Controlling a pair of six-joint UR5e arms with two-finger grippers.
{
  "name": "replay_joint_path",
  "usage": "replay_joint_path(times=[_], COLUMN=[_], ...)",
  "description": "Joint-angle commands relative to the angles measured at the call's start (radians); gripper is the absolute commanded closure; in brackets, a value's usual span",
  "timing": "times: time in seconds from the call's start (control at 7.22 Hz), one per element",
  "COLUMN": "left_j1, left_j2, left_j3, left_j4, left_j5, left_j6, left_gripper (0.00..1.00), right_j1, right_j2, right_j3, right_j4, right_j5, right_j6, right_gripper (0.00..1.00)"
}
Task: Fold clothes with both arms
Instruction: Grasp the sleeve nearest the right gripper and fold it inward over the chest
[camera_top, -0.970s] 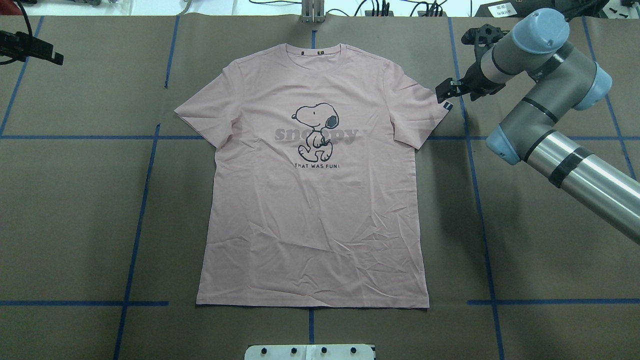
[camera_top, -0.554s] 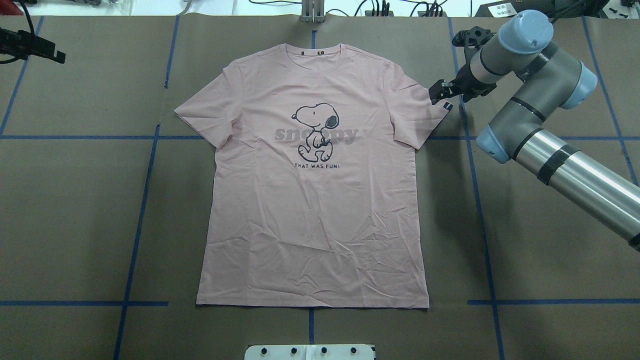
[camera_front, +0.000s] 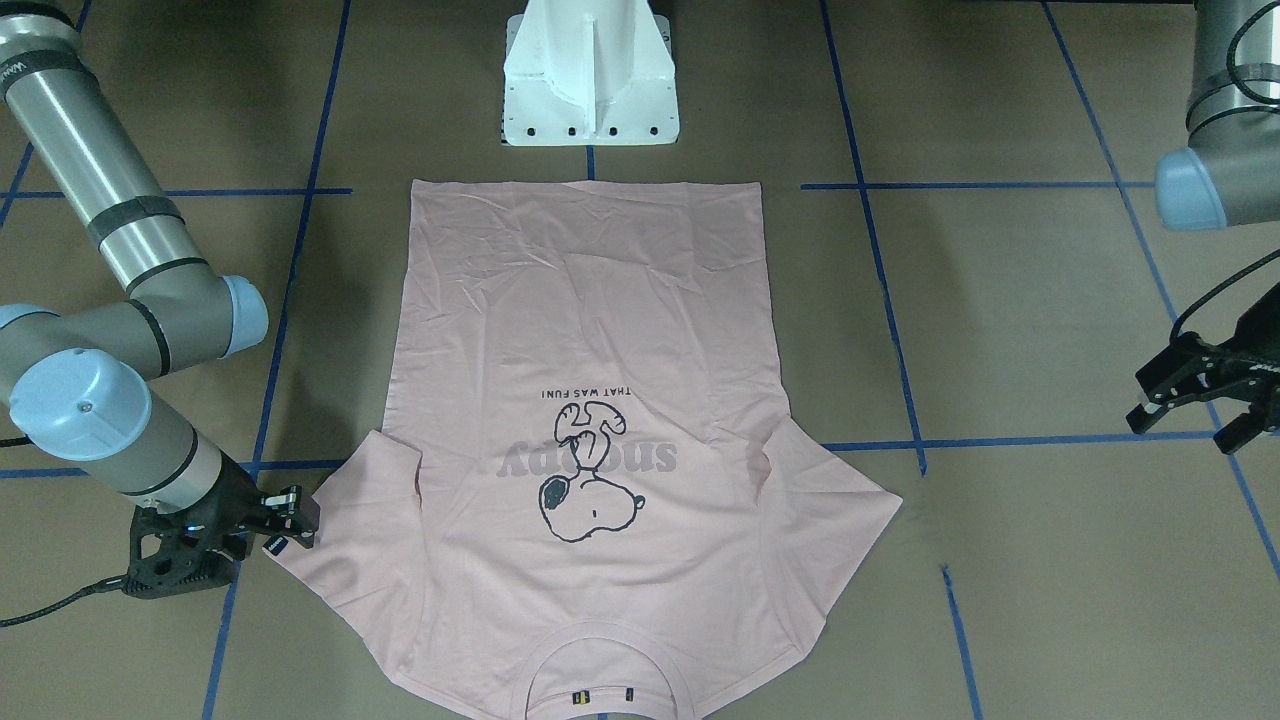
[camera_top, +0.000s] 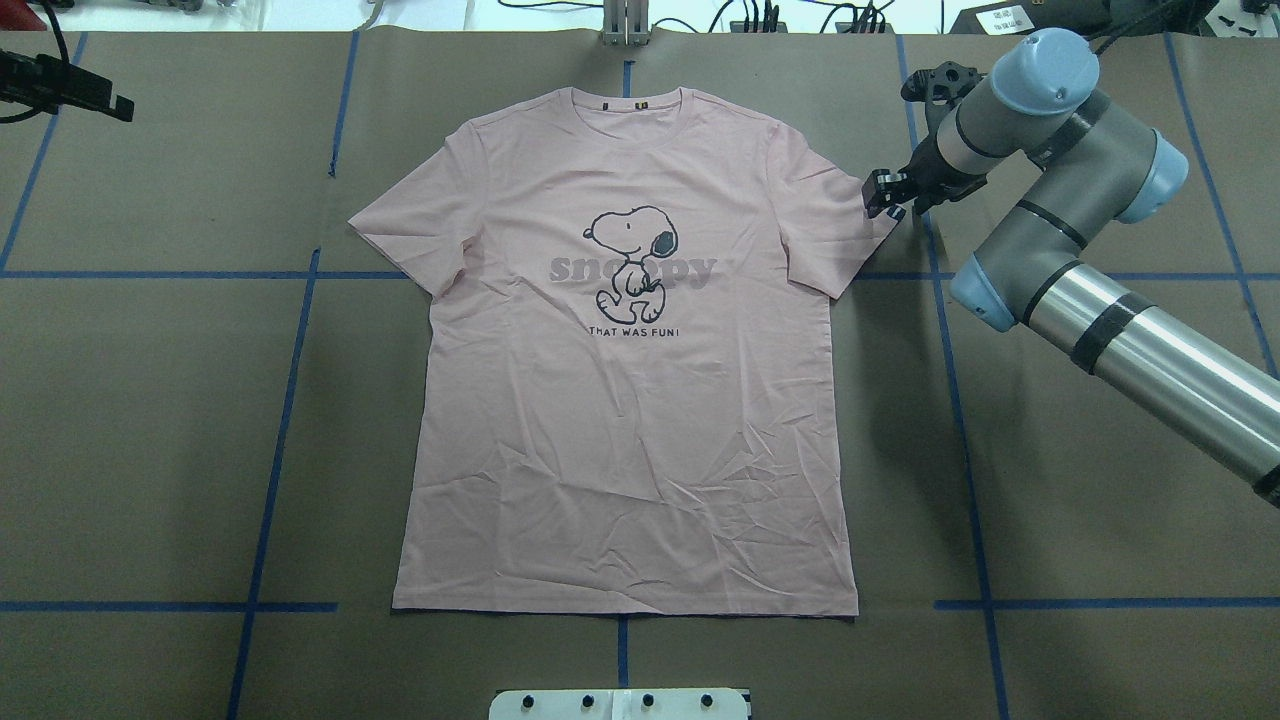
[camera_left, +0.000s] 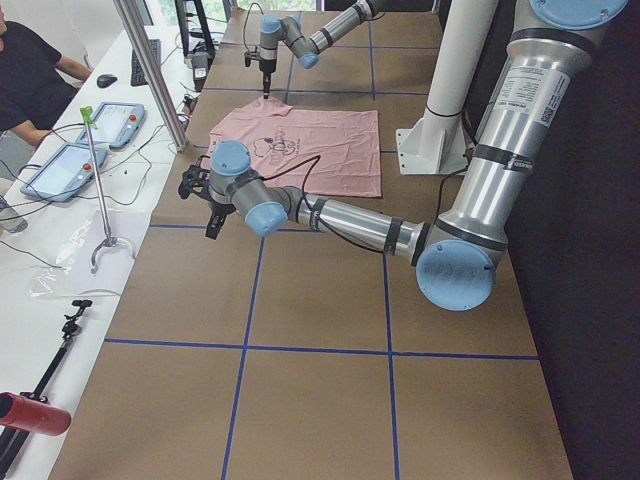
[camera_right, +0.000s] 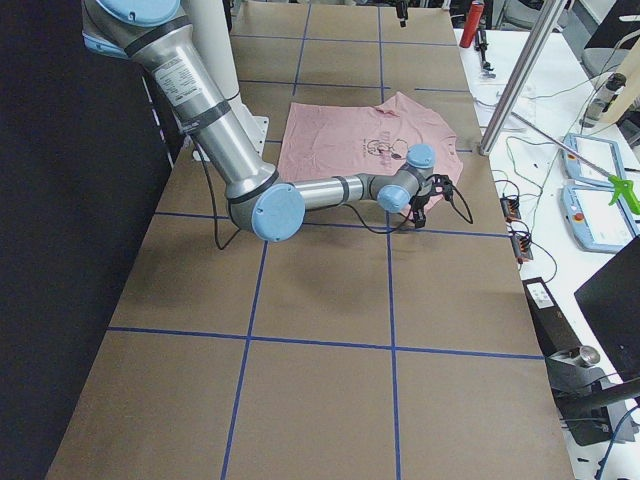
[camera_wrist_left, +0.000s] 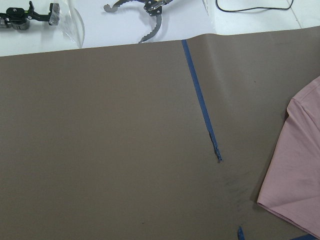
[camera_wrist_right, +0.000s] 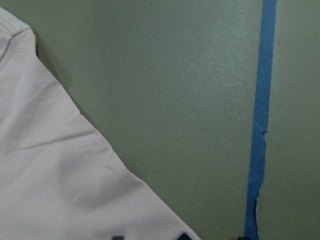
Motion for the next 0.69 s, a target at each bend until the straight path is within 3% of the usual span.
replay_joint_path(times=[0.0,0.55], left_j1=[0.0,0.0], left_j2=[0.0,-0.002], left_j3=[-0.002,-0.002], left_j4=[0.0,0.003], left_j5=[0.002,0.0], left_j6=[0.0,-0.003], left_gripper=[0.0,0.0], right_j1=[-0.002,0.0], right_j2=[0.001,0.038], right_j3=[0.0,0.033], right_j4=[-0.002,-0.001], right_j5=[0.0,0.011], right_j6=[-0.007,0.007], right_gripper=[1.0,1.0])
